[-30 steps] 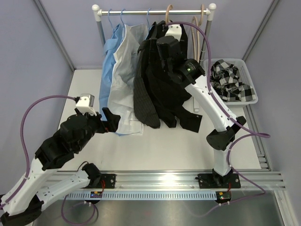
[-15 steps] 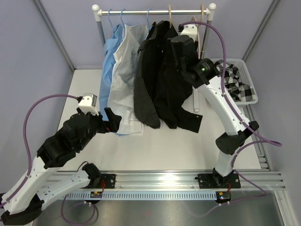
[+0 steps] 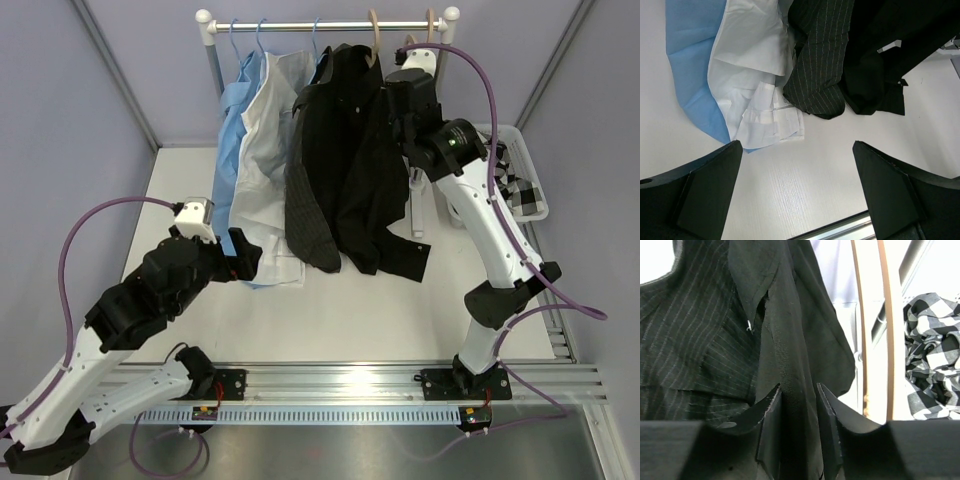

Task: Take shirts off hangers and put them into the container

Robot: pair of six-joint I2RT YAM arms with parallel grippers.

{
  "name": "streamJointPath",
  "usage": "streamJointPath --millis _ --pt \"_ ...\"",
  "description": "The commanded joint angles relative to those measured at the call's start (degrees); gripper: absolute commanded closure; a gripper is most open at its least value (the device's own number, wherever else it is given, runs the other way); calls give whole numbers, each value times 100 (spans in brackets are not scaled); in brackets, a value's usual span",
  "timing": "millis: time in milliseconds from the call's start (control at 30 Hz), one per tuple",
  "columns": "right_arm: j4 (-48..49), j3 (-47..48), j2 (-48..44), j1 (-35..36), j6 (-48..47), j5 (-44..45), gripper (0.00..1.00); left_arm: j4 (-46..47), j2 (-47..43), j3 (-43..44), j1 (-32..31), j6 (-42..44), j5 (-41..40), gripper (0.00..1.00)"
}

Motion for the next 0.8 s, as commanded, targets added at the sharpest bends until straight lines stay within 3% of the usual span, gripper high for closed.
streamJointPath --millis 0,100,233,267,567,767 --pt "-152 284 7 -71 -193 -292 64 233 35 71 29 42 72 1" --pt "-135 398 25 -71 -290 -354 70 225 27 71 29 50 64 1" --pt "-65 574 -19 -71 -632 -346 89 233 26 71 29 42 37 1" --pt "-47 591 -28 -71 -685 -319 99 233 26 63 29 42 37 1" --pt "726 697 -599 -80 -1669 -494 100 233 26 71 21 15 -15 1" --pt "1271 92 -1293 -71 -1898 -670 100 242 18 89 29 15 -59 1"
